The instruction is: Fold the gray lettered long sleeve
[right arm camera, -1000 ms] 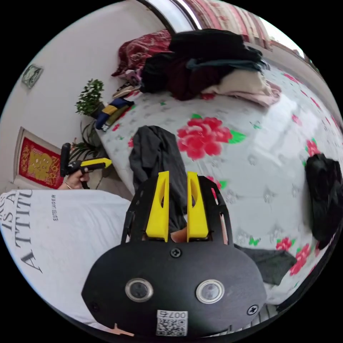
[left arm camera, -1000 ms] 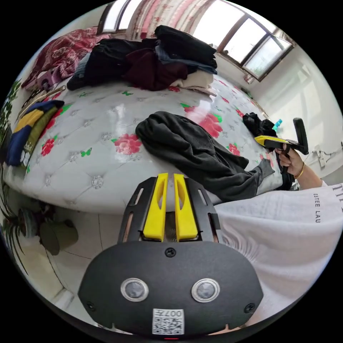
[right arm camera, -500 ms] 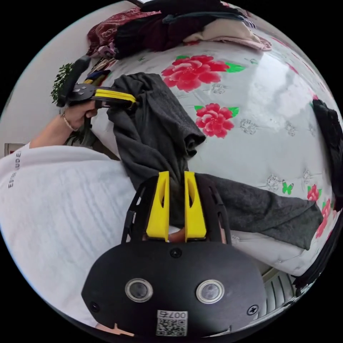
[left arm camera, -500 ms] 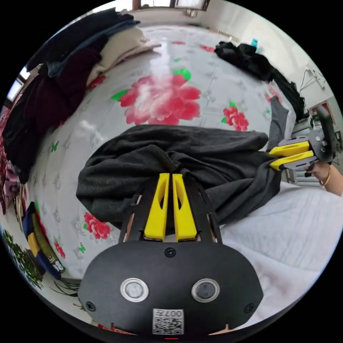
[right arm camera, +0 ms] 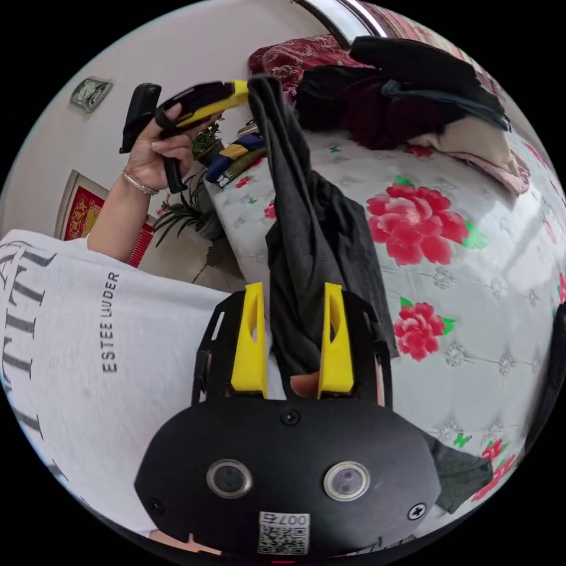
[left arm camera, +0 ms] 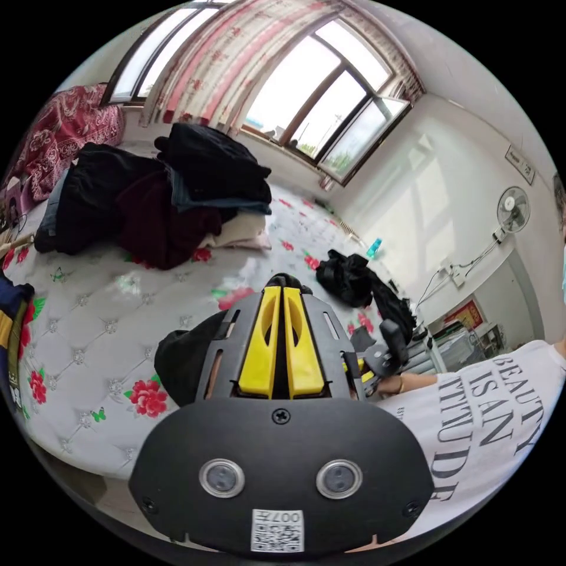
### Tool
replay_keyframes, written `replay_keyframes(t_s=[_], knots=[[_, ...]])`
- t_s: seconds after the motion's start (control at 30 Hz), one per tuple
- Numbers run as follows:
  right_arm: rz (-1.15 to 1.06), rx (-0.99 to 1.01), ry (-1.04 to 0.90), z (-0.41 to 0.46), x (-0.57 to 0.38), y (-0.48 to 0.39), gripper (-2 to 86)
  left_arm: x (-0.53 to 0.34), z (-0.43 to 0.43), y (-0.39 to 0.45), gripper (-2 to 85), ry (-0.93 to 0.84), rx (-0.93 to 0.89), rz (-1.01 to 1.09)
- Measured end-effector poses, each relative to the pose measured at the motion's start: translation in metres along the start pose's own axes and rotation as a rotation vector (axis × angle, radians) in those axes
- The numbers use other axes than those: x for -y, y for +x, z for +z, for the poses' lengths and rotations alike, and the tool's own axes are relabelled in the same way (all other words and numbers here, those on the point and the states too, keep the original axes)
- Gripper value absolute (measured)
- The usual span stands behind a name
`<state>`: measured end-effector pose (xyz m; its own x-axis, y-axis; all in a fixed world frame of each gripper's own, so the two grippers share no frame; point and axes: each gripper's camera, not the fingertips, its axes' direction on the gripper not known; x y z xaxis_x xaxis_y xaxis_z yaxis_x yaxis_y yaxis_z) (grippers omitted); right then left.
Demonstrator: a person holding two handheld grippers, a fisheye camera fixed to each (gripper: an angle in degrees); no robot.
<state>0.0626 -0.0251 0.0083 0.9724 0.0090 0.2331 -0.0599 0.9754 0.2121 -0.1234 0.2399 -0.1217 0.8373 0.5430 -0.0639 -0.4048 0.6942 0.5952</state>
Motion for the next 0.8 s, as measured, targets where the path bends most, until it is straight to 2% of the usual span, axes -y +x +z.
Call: replay_keyframes(t_s=[0.07, 0.13, 0.17, 0.23, 0.33, 0.43, 0.53, 0.6, 0.63, 0.7, 0.8], knots=[[-0.03, -0.031, -0.017, 0.002, 0.003, -0.014, 9.9, 0.003, -0.019, 0.006, -1.0, 0.056, -0.011, -0.003], [-0.039, -0.213, -0.065, 0.003, 0.001, -0.02, 8.1, 0.007, -0.044, 0.017, -1.0, 0.121, -0.004, 0.026], [-0.017, -0.366, -0.079, -0.002, -0.004, -0.018, 6.6, 0.009, -0.057, 0.021, -1.0, 0.15, -0.011, 0.033], [0.036, -0.475, -0.006, -0.029, -0.016, -0.01, 4.6, 0.009, -0.074, 0.025, -1.0, 0.186, -0.001, 0.046], [0.067, -0.379, 0.158, -0.103, -0.044, 0.0, 2.8, 0.005, -0.095, 0.026, -1.0, 0.223, 0.039, 0.057], [0.085, -0.306, 0.362, -0.194, -0.073, -0.002, 1.8, 0.014, -0.102, 0.022, -1.0, 0.251, -0.002, 0.057], [-0.033, -0.326, 0.496, -0.292, -0.082, -0.044, 1.1, 0.041, -0.104, 0.036, -1.0, 0.302, -0.05, 0.114], [-0.212, -0.251, 0.582, -0.355, -0.09, -0.1, 0.7, 0.061, -0.106, 0.051, -1.0, 0.344, -0.074, 0.157], [-0.269, -0.211, 0.59, -0.365, -0.093, -0.114, 0.7, 0.073, -0.109, 0.06, -1.0, 0.373, -0.093, 0.179], [-0.507, 0.016, 0.579, -0.384, -0.098, -0.166, 0.7, 0.086, -0.113, 0.069, -1.0, 0.412, -0.132, 0.212], [-0.639, 0.158, 0.508, -0.35, -0.081, -0.208, 1.1, 0.094, -0.107, 0.072, -0.9, 0.422, -0.171, 0.23]])
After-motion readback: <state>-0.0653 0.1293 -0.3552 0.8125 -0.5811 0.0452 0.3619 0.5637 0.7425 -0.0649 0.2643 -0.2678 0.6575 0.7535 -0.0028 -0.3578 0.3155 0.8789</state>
